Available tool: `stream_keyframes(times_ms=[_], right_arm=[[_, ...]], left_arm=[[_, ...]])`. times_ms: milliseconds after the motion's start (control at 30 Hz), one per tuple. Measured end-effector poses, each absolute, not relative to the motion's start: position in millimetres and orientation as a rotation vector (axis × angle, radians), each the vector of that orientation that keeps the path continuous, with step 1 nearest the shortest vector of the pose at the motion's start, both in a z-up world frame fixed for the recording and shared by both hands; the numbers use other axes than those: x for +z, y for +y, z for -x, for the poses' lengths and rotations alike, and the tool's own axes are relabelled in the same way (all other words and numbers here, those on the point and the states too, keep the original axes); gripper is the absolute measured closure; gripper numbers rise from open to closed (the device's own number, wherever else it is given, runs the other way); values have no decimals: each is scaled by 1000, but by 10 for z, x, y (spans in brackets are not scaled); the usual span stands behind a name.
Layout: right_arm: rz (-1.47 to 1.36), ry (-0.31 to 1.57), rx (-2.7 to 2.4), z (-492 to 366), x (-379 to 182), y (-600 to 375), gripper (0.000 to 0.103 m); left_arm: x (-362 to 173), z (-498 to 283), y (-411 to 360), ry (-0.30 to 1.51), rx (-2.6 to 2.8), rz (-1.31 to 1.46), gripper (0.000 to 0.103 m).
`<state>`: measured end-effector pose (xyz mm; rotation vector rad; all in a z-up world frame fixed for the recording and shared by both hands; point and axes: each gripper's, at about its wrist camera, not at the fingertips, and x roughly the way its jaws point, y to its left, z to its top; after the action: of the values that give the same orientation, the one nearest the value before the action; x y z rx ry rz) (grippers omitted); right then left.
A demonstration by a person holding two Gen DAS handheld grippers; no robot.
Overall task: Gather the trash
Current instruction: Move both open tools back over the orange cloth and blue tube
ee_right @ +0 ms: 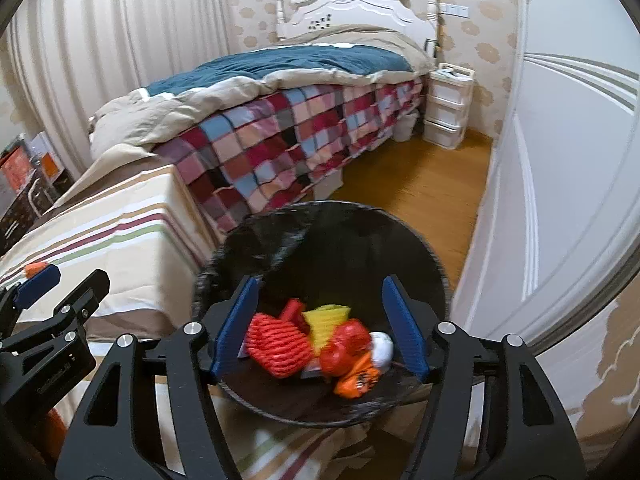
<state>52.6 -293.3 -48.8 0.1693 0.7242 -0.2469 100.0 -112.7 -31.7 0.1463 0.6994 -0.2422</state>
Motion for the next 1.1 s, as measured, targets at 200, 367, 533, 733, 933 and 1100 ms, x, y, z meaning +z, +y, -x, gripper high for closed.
stream_keyframes(times_ms=[200, 367, 533, 733, 933, 1100], right_arm=[[-141, 733, -163, -574, -479, -2566, 35], [-123, 757, -73, -641, -515, -2197, 35], [-88, 778, 6, -693, -546, -1807, 35], [-26, 820, 113, -805, -626, -1249, 35], [22, 874, 194, -969, -746, -718, 35], [84, 885, 234, -1067, -764, -300, 32]], left_arm=[[-342, -952, -687, 710, -159, -130, 25], [-391, -912, -309, 720, -82, -134, 25], [-428, -895, 143, 749, -11, -108, 25], [-474, -867, 667, 788, 66, -74, 25], [-506, -891, 1085, 818, 123, -36, 25], [-517, -903, 1415, 830, 171, -4, 25]])
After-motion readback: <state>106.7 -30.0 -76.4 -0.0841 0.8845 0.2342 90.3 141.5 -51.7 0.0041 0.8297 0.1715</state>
